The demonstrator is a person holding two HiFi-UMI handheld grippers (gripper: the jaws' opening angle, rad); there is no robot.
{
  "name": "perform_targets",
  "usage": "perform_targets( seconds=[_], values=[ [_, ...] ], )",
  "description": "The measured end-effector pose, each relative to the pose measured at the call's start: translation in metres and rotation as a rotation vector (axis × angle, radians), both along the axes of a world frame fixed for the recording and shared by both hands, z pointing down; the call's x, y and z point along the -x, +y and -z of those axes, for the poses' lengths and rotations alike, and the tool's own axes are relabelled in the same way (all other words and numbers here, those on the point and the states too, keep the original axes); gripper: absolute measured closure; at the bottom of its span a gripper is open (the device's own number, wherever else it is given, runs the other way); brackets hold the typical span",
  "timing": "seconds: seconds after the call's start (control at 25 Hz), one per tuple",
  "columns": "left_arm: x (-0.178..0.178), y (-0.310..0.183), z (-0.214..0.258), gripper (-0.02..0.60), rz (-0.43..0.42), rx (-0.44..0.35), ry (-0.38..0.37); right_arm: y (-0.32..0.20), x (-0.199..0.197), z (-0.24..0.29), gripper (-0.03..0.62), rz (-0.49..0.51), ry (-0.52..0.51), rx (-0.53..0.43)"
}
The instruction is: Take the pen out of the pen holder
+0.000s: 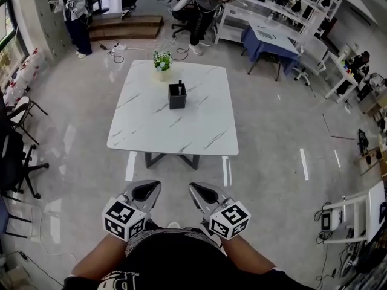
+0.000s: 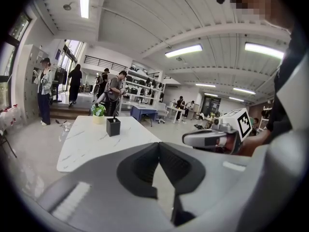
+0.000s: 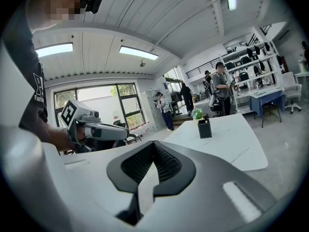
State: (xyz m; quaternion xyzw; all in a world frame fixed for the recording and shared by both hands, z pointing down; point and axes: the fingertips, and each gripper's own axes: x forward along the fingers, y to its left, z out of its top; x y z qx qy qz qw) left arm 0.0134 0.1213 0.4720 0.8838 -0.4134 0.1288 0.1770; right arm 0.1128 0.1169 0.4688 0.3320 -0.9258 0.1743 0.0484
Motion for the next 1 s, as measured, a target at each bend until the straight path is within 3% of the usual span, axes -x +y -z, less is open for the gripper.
perform_targets(
  seconds=[0.44,1.0],
  values=[
    [-0.004,-0.001,-0.014,0.525,-0.004,0.029,0.007,0.001,0.004,-0.014,0.594,0.012,0.004,0.030],
    [-0.007,-0.046,-0.021,0.525,-0.049,0.026,0.017,-0.034,-0.001,-0.024,0.594,-0.030,0.033,0.043]
  ],
)
